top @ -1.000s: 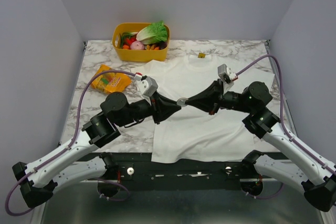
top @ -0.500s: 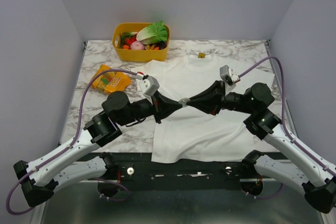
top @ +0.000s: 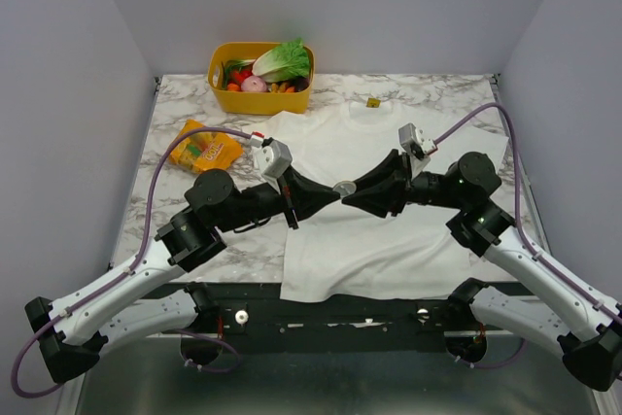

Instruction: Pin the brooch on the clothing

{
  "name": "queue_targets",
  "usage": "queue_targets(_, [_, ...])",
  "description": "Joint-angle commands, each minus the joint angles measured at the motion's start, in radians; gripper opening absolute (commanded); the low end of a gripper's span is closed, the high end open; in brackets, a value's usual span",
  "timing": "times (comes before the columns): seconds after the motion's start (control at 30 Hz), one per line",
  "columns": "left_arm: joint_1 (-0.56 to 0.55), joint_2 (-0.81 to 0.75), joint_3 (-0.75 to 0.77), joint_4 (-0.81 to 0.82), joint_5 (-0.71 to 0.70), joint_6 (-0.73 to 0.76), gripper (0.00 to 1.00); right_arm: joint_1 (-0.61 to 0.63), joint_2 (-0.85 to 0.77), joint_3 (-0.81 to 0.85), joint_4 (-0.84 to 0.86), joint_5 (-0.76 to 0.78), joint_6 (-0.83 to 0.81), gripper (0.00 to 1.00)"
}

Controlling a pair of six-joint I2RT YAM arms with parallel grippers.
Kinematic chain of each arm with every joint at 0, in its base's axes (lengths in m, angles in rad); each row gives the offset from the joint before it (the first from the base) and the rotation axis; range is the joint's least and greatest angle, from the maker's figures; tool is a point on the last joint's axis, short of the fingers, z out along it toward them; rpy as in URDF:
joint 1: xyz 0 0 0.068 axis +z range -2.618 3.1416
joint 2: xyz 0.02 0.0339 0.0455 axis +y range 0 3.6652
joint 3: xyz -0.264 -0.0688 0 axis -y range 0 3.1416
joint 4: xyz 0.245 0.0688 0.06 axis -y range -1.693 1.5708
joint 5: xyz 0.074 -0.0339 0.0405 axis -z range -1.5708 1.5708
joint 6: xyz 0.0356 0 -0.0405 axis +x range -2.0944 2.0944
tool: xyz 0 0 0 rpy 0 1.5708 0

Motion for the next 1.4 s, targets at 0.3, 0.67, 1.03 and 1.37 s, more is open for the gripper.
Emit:
queue_targets(0.3, [-0.006, -0.052, -0.003, 0.024, 0.034, -0.001, 0.0, 0.003, -0.055, -0.033, 0.115, -0.039, 0.042, 0.66])
queue_targets(0.67, [-0.006, -0.074, -0.02, 0.064, 0.054, -0.027, 0.0, 0.003, 0.04, -0.064, 0.458, -0.08, 0.308, 0.85])
queue_targets(1.03, [-0.006, -0.086, -0.032, 0.064, 0.051, -0.03, 0.0, 0.003, 0.101, -0.078, 0.658, -0.089, 0.435, 0.71])
queue_targets(1.37, [-0.006, -0.081, -0.033, 0.067, 0.06, -0.033, 0.0, 0.003, 0.129, -0.055, 0.631, -0.08, 0.446, 0.58])
